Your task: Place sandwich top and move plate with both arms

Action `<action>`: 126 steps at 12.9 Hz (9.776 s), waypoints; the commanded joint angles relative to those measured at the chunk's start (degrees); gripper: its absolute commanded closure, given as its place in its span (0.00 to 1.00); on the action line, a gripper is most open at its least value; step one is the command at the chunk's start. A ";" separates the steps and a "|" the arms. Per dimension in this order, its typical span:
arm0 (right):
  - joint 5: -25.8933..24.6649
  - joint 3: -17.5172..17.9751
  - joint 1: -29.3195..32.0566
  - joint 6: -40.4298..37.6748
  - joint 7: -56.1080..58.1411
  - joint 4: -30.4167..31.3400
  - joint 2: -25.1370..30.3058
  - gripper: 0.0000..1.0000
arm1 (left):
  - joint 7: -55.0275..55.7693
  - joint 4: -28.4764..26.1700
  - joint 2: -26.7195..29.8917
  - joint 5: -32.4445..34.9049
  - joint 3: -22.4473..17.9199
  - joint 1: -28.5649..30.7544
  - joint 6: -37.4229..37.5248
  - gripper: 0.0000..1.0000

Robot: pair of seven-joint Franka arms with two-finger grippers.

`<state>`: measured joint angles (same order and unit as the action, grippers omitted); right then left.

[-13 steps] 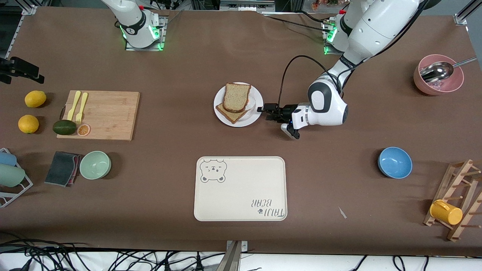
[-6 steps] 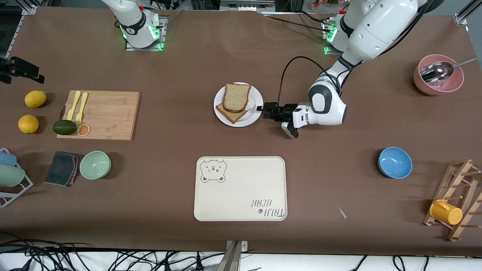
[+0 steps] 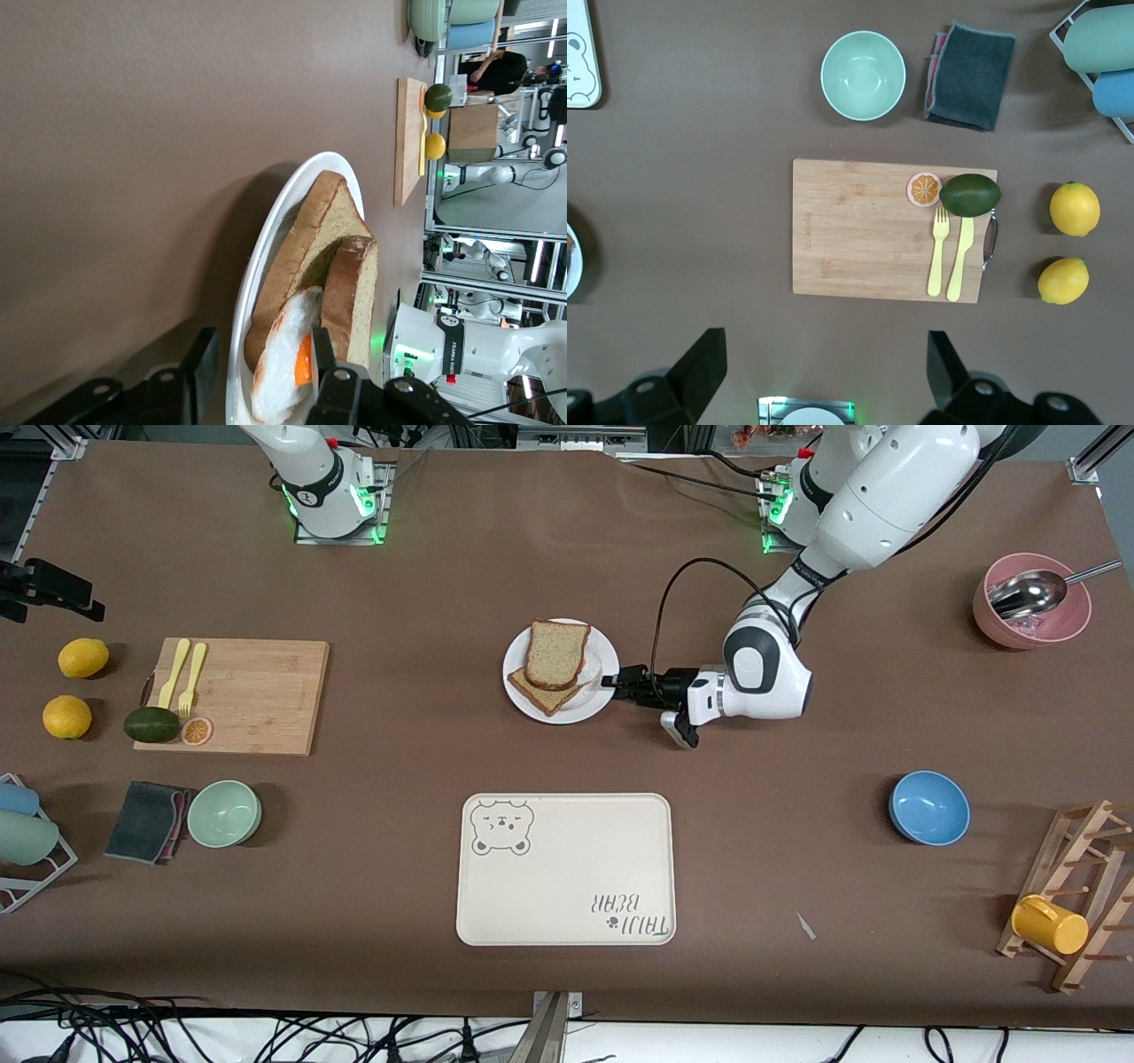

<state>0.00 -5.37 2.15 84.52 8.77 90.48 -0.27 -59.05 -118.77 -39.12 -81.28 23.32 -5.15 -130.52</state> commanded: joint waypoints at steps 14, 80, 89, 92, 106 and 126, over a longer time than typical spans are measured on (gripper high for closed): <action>-0.61 0.71 0.40 -0.93 0.37 -0.40 0.80 0.00 | -2.83 -0.59 -0.08 -4.15 0.06 -0.82 0.44 1.00; -0.62 0.98 0.31 -1.02 0.37 -0.40 0.80 0.00 | 78.12 50.39 4.56 64.10 -11.98 6.46 25.19 0.01; -0.62 1.06 0.31 -1.02 0.37 -0.40 0.80 0.00 | 70.15 49.34 18.27 88.40 -11.98 10.59 44.65 0.01; -0.62 0.98 0.31 -1.02 0.37 -0.40 0.80 0.00 | 60.21 48.99 21.44 87.17 -11.63 14.81 45.52 0.01; -0.61 0.98 0.31 -1.02 -0.15 -0.40 0.80 0.00 | 47.71 33.98 36.55 85.06 -12.42 17.99 45.90 0.09; -0.88 0.98 0.31 -1.02 0.55 -0.40 0.80 0.00 | 56.06 26.57 36.04 85.14 -26.66 3.13 34.72 0.00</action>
<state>-0.24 -4.78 2.12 84.23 8.80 90.28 -0.24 -4.33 -91.51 -3.56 1.96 -3.05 -1.38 -95.43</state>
